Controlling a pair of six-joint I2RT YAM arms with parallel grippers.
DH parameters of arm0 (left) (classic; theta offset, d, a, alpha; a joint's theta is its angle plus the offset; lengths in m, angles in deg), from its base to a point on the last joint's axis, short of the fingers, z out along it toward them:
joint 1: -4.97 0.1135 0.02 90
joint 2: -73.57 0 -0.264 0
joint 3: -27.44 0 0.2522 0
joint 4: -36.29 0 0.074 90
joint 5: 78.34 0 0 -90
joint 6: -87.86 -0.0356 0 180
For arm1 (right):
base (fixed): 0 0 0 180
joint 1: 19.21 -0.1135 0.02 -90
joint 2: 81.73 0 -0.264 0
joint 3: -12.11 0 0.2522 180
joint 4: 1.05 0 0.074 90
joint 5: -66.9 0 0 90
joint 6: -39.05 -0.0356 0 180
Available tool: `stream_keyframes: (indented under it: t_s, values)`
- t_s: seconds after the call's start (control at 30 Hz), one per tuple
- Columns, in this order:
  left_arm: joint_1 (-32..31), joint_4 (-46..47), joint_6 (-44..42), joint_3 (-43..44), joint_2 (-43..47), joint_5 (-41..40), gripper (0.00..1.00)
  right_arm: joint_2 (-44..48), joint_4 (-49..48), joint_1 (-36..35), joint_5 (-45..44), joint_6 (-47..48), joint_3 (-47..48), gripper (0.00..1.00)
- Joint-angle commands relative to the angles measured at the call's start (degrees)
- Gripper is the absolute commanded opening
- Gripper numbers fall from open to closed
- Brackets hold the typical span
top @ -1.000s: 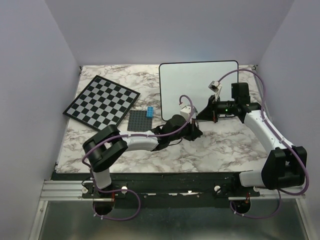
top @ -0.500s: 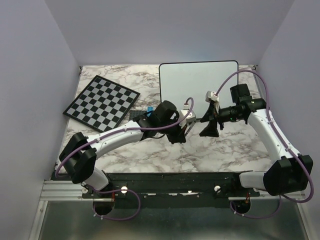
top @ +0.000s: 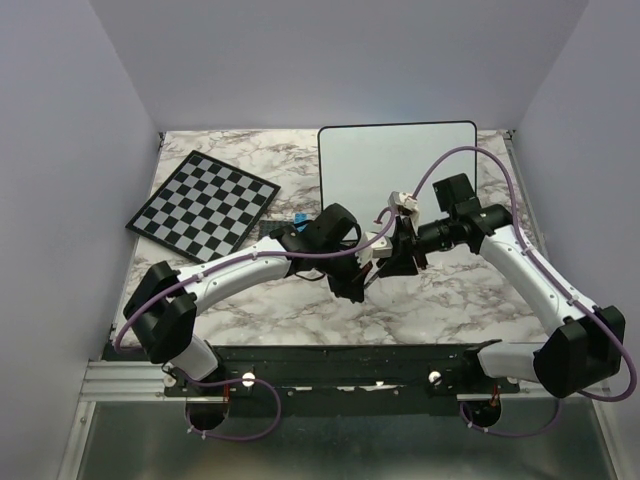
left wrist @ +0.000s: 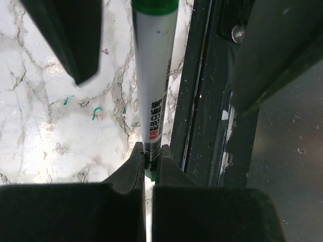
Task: Write a sentence on the whiteboard
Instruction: Open the whiteboard marker at the center of the board.
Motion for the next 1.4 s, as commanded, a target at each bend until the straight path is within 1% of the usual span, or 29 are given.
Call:
stream_keyframes:
  t_s: [0.0,0.07,0.1,0.17,0.2,0.23,0.27,0.3,0.37,0.4,0.43,0.47,0.5,0.53,0.6,0.63,0.67,0.7,0.73,0.77,0.83,0.9,0.93,1.0,1.1,1.2,1.3,1.33,1.37]
  values:
    - [-0.15,-0.08,-0.47,1.55,-0.28,2.27,0.0,-1.06,-3.27,-1.32,2.58,-3.67,-1.77,0.36]
    - [-0.15,0.45,-0.12,1.55,-0.11,2.18,0.0,-1.23,-3.27,-1.5,1.8,-4.28,-1.77,0.27]
    - [-0.15,0.54,-0.03,1.55,-0.19,2.09,0.0,-1.32,-3.27,-1.5,1.53,-4.37,-1.77,0.26]
    - [-0.07,0.98,0.14,1.37,0.16,1.83,0.0,-1.5,-3.0,-1.5,1.0,-4.46,-1.59,0.21]
    - [-0.07,1.07,0.23,1.37,0.24,1.48,0.0,-1.58,-2.83,-1.5,1.0,-4.55,-1.59,0.15]
    - [0.02,1.15,0.41,1.29,0.51,1.21,0.0,-1.5,-2.83,-1.5,0.82,-4.72,-1.5,0.04]
    - [0.11,1.42,0.67,1.11,0.86,0.95,0.0,-1.58,-2.22,-1.5,1.08,-4.72,-1.5,0.01]
    - [0.2,1.77,1.72,0.85,1.21,0.16,0.0,-1.67,-1.78,-1.5,1.0,-4.64,-1.07,0.01]
    - [1.42,4.31,3.48,-0.99,3.23,-0.46,0.18,-1.67,0.32,-1.5,0.65,-3.59,-0.54,0.01]
    - [1.86,5.45,6.53,-1.96,4.28,-2.81,0.31,-0.89,0.25,-1.5,0.39,-3.32,-0.54,0.01]
    - [2.22,9.38,8.13,-5.45,7.68,-3.79,0.58,-0.19,-0.18,-1.5,-0.05,-3.93,-1.15,0.01]
    - [2.57,11.5,9.1,-7.4,9.8,-3.97,0.68,0.69,-2.28,-1.41,-0.93,-4.89,-1.76,0.01]
    - [3.44,13.7,10.24,-9.42,11.91,-4.24,0.75,1.48,-3.52,-1.24,-1.11,-7.42,-2.29,0.01]
    - [3.97,18.6,13.65,-13.79,16.63,-4.85,0.83,3.49,-5.1,-0.97,-1.2,-9.27,-3.69,0.01]
    - [5.11,23.45,16.65,-18.29,21.49,-5.38,0.92,5.26,-10.02,0.34,-1.02,-14.62,-5.19,0.01]
    - [5.29,28.35,19.19,-22.93,26.21,-6.51,0.99,5.79,-11.43,0.96,-0.67,-16.22,-5.63,0.01]
    - [5.38,31.1,20.78,-25.24,28.44,-6.78,0.99,6.67,-14.22,2.44,0.63,-17.8,-6.77,0.0]
    - [5.64,33.73,21.76,-27.52,30.37,-6.61,0.99,6.85,-16.25,3.15,1.6,-21.99,-7.47,0.0]
    - [5.65,39.42,22.9,-31.63,33.35,-6.7,0.99,7.03,-17.93,3.77,2.66,-24.04,-8.09,0.01]
    - [5.56,42.26,24.91,-33.59,34.51,-6.26,0.99,7.2,-21.51,4.73,4.41,-26.06,-9.49,0.01]
    - [5.56,49.8,26.42,-36.67,35.75,-6.08,0.99,7.12,-24.35,5.0,5.83,-31.16,-10.46,0.0]
    - [5.47,52.21,27.39,-38.27,34.97,-5.38,0.98,6.77,-27.25,5.18,7.32,-34.76,-11.6,0.01]
    - [5.21,53.78,27.57,-38.27,33.31,-5.03,0.96,6.68,-28.13,5.27,7.5,-35.82,-11.87,0.01]
    - [4.16,54.76,27.13,-37.04,31.19,-4.94,0.93,6.24,-30.77,5.36,8.55,-38.63,-12.57,0.01]
    - [2.75,53.8,25.55,-33.88,26.45,-4.94,0.87,6.06,-32.79,5.71,9.52,-39.79,-13.02,0.01]
    - [2.48,52.92,24.93,-31.33,22.93,-4.07,0.76,6.15,-33.32,5.97,9.61,-41.63,-13.46,0.01]
    - [2.4,51.52,24.14,-29.57,20.82,-2.31,0.62,6.33,-34.38,6.58,10.23,-42.77,-13.89,0.0]
    - [2.4,50.38,23.88,-29.3,20.29,-1.78,0.5,6.33,-34.64,6.67,10.4,-42.87,-13.9,0.0]
    - [2.4,49.68,23.27,-28.78,20.02,-1.6,0.44,6.33,-34.82,6.85,10.4,-42.95,-13.98,0.0]
